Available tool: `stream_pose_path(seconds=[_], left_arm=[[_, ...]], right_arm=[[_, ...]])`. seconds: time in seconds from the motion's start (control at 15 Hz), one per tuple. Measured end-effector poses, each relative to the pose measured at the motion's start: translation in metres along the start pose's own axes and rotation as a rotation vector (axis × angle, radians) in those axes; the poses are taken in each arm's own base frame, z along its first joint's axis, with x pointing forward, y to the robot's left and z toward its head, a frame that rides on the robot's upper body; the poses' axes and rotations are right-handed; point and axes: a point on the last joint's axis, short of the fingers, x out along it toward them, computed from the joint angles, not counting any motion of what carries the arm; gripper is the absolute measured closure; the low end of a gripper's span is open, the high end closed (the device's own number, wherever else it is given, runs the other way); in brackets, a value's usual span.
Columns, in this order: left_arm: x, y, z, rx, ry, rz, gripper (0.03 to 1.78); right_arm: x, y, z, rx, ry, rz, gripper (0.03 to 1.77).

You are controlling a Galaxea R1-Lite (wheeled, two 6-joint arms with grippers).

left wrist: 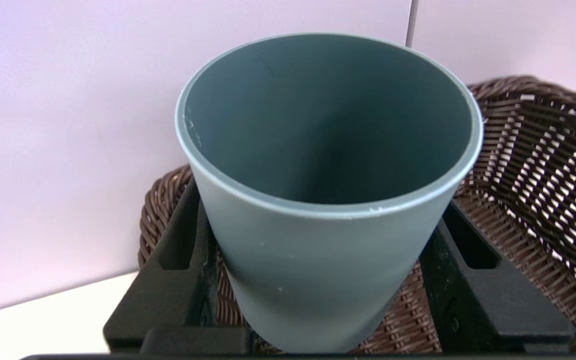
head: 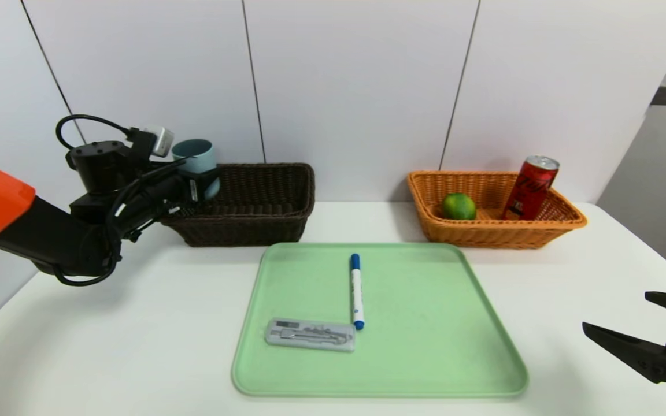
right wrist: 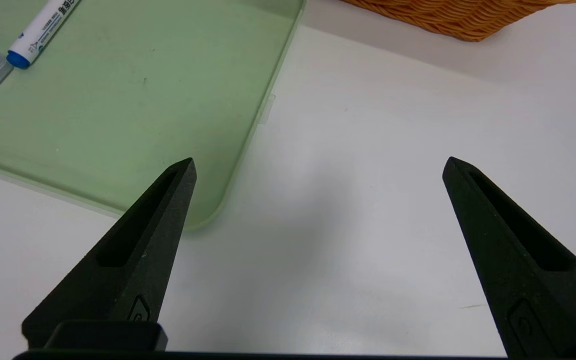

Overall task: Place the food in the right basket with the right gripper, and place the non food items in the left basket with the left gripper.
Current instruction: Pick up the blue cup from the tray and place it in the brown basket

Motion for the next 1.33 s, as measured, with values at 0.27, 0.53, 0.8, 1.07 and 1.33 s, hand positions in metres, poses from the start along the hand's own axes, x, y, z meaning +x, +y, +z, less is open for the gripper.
stream_pose_path(seconds=[0.27,0.53,0.8,1.07,1.33], left_arm=[[0.01,0.005,0.022,0.019,0.069,-0.021,0.71],[0.015,0.007,0.036,0.057,0.151,-0.052,0.71],[0.012,0.006,0.036,0.098,0.252,-0.078,0.71],[0.016,0.008,0.038,0.116,0.261,-0.08,0.71],[0.025,0.009,0.024,0.134,0.278,-0.08,0.71]], right_arm=[[-0.001,0.0,-0.002,0.002,-0.001,-0.001,0.1],[-0.002,0.001,-0.007,0.006,0.008,0.0,0.1],[-0.003,0.002,-0.009,0.023,0.005,-0.001,0.1],[-0.005,0.002,-0.011,0.024,0.002,-0.001,0.1],[-0.007,0.002,-0.012,0.024,-0.005,-0.002,0.1]])
